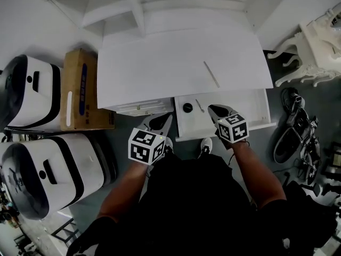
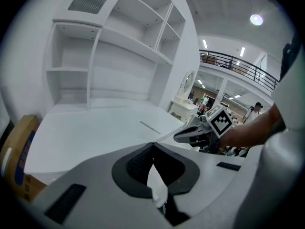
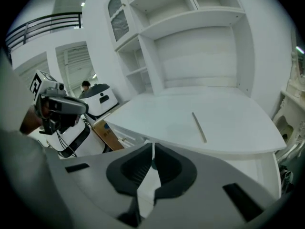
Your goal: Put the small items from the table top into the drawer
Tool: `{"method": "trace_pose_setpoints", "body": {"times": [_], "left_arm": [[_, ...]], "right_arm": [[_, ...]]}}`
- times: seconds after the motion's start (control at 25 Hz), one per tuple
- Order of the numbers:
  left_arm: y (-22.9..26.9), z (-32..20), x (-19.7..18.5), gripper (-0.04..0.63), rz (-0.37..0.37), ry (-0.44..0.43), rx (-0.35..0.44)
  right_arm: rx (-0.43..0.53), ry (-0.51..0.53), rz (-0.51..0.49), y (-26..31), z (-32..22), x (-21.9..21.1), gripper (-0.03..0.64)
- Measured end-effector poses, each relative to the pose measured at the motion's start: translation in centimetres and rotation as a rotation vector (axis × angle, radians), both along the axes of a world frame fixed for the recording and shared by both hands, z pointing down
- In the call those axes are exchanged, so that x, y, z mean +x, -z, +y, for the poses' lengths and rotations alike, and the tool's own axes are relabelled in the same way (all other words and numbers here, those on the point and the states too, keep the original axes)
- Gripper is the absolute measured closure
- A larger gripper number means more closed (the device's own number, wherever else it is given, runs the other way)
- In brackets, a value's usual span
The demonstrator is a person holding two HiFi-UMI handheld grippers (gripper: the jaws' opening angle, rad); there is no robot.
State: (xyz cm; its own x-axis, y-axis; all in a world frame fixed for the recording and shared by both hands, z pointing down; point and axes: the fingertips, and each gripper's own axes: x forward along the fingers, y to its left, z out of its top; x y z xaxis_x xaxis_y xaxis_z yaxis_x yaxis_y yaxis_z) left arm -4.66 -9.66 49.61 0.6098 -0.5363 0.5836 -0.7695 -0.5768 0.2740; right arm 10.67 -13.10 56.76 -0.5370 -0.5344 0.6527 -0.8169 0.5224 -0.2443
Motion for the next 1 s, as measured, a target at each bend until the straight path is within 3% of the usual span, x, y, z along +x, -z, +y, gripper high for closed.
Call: {"method": "trace_pose_setpoints", "body": {"times": [0.32,0.64,1.0], "left_arm": [[1.0,0.0,0.4,0.592,0.005,-0.03,0.015],[2.0,-0.5,1.0,0.592,-0.003,-0.048,0.044],[2.5,-0.6,1.9,0.592,0.037,-0.056,0.025]], "right_arm": [[0.115,-0.073,-0.11,7.0,0.8,0.5,0.589],[0.174,-0.076,-0.12,9.6,1.8,0.6,0.589],[0.11,-0.136,-0.165,9.2,2.1,1.4,0.588]]}}
